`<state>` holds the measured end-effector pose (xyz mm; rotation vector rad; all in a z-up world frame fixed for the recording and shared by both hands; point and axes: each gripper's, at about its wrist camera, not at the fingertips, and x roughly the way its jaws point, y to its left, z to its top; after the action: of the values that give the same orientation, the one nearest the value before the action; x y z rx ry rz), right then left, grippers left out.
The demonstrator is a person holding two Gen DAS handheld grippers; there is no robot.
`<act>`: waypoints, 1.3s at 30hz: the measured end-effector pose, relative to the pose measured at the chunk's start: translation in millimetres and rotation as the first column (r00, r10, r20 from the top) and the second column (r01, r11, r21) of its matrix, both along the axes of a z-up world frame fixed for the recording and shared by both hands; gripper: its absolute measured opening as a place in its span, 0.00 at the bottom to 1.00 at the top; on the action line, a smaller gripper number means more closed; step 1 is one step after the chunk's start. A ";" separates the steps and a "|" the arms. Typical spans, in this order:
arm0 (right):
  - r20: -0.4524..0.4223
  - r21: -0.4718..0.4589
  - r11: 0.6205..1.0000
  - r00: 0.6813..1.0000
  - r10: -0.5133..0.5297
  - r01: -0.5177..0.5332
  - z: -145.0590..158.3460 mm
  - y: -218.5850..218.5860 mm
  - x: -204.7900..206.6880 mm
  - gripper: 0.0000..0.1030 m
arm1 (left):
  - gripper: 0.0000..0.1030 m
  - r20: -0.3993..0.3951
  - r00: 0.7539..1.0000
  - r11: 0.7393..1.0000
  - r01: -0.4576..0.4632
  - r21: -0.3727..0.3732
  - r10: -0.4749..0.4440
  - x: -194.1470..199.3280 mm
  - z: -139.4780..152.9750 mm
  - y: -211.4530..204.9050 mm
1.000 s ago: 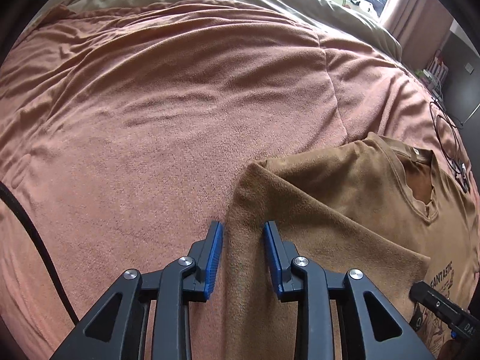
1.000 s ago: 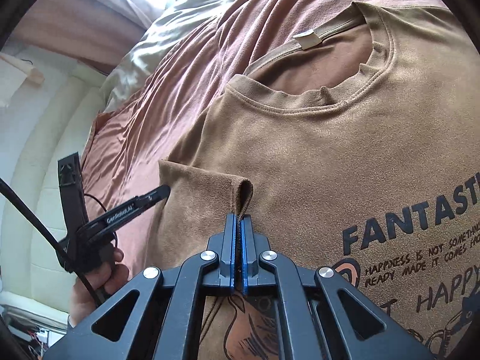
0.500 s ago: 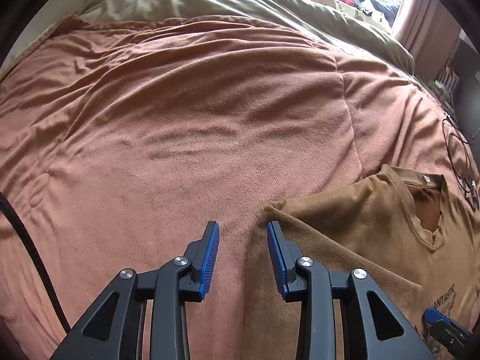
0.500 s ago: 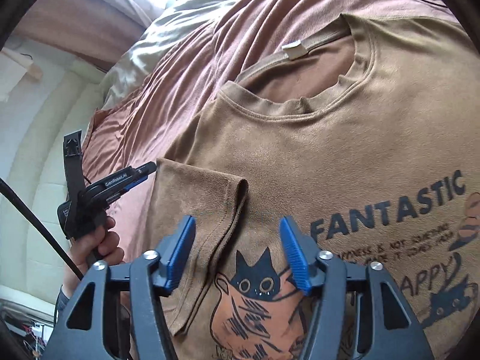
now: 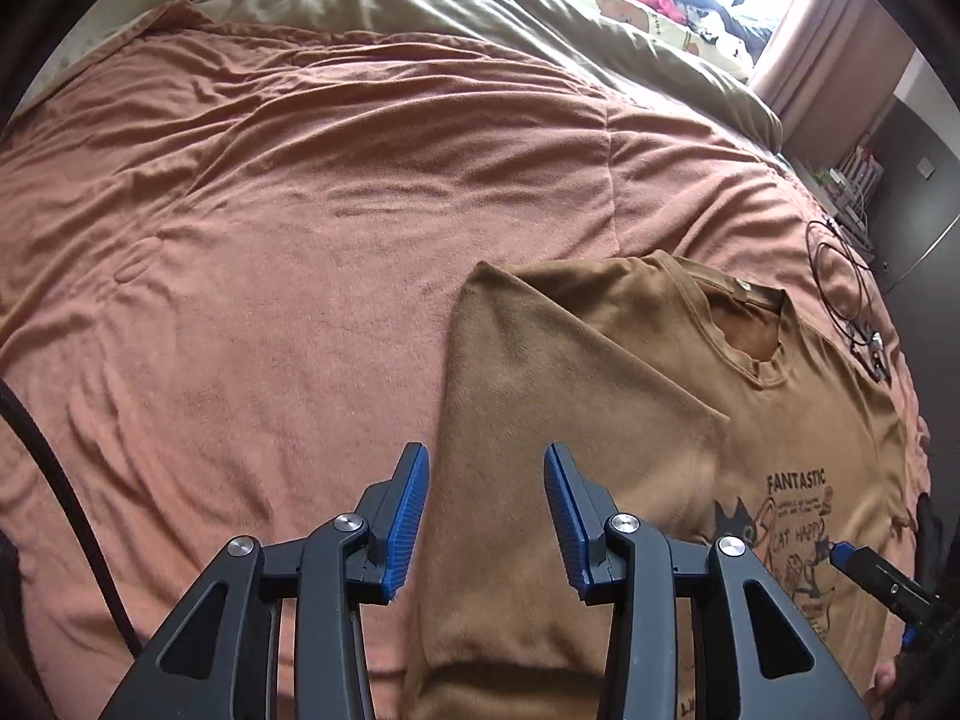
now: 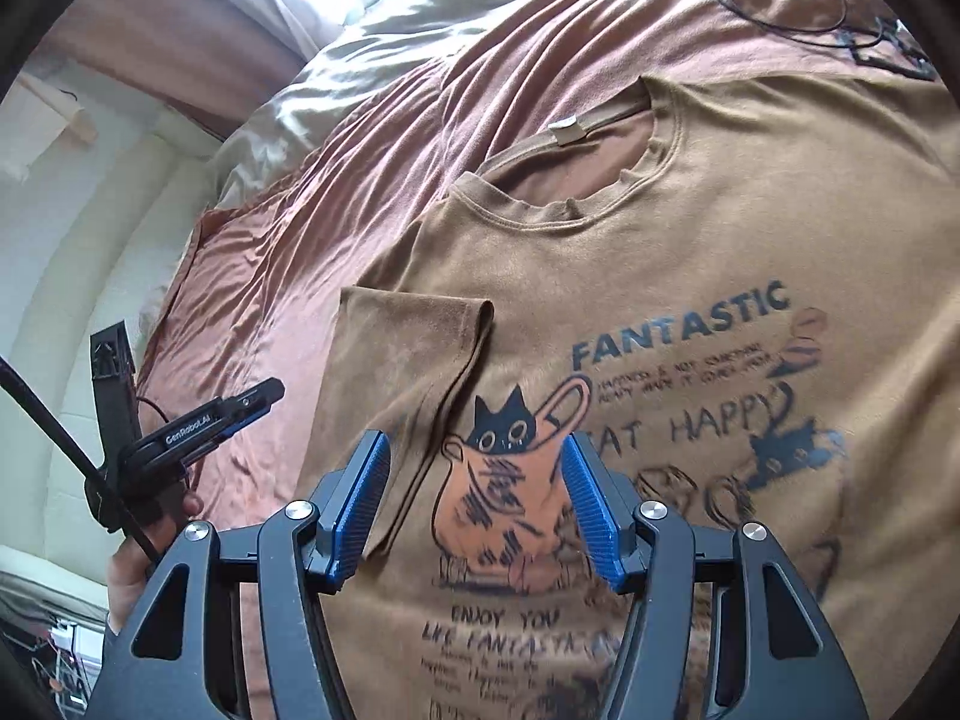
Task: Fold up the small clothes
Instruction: 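Lift both grippers away and move them to the shirt's other side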
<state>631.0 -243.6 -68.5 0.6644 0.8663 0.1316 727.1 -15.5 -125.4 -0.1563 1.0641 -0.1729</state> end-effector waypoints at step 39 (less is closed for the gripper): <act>0.174 -0.223 0.951 0.969 -0.178 0.215 145.2 -64.2 -367.7 1.00 | 0.96 0.259 0.960 0.991 0.122 -0.047 -0.106 -301.8 173.6 -98.0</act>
<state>263.2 -307.8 76.7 0.5026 0.6515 -0.1012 425.4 -113.5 48.2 -0.1256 0.8102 -0.3224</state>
